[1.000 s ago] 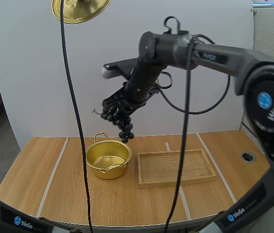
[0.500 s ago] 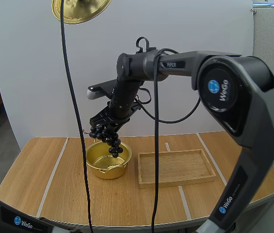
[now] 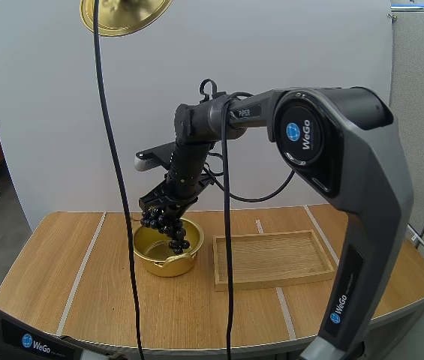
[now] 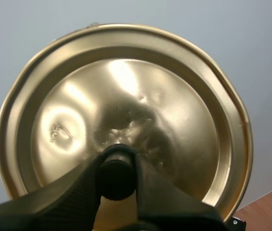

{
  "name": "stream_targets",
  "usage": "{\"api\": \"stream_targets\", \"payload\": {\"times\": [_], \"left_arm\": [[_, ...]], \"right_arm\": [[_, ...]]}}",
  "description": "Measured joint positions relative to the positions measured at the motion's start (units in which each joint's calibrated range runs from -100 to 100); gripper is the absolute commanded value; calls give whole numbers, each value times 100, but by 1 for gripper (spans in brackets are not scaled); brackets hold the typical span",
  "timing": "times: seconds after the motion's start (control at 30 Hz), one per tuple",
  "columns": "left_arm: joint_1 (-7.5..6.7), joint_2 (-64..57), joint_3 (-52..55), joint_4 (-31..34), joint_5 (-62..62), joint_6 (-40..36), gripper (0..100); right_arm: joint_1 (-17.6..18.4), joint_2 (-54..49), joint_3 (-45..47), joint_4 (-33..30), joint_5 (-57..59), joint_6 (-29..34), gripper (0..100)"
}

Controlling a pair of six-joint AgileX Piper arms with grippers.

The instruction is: Open the pot, put the grape inside, and close it

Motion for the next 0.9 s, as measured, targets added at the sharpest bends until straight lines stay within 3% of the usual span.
{"api": "stream_targets", "payload": {"times": [0.9], "left_arm": [[0,0,0,0,0,0,0]], "right_arm": [[0,544,37,-79,580,-83,0]]}}
